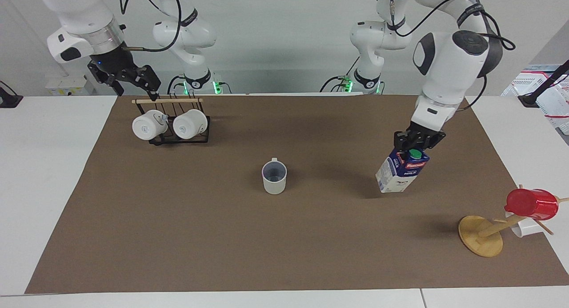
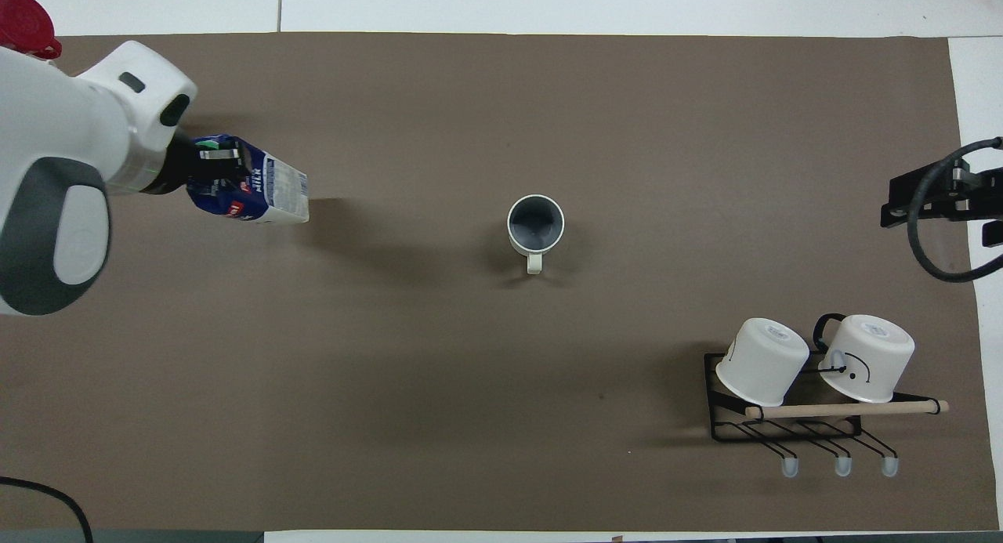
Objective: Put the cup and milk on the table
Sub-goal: 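Carry the milk carton with the left gripper beside the white mug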
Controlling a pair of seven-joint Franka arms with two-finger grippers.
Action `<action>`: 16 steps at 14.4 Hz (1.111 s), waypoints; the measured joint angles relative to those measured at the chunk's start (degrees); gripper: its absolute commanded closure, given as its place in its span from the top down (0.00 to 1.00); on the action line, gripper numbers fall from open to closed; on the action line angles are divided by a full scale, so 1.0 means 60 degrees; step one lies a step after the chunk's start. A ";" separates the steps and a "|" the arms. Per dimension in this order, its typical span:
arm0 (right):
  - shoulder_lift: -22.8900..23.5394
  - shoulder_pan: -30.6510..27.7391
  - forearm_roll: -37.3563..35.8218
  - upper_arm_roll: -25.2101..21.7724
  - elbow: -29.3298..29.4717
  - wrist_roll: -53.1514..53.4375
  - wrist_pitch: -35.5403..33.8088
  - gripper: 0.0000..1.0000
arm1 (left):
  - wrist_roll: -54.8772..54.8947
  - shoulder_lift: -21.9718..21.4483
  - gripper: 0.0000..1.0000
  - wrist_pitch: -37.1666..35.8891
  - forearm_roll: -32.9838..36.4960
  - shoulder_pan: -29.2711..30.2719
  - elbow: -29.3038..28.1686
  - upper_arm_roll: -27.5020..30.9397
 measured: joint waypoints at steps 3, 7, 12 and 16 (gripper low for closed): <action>0.0000 -0.0039 -0.0182 -0.0024 -0.0002 -0.1004 0.0030 1.00 | -0.1205 0.0524 0.00 -0.0006 0.0046 -0.1014 0.0504 -0.0016; -0.0004 -0.0051 -0.0280 -0.0106 0.0107 -0.1224 -0.0231 1.00 | -0.2399 0.1183 0.00 -0.0044 0.0613 -0.2124 0.1036 -0.0022; -0.0004 -0.0049 -0.0292 -0.0103 0.0101 -0.1243 -0.0267 1.00 | -0.2572 0.1722 0.00 -0.0082 0.0790 -0.2655 0.1420 -0.0012; -0.0004 -0.0049 -0.0289 -0.0103 0.0101 -0.1251 -0.0267 1.00 | -0.2998 0.1747 0.00 -0.0015 0.0865 -0.2848 0.1456 -0.0014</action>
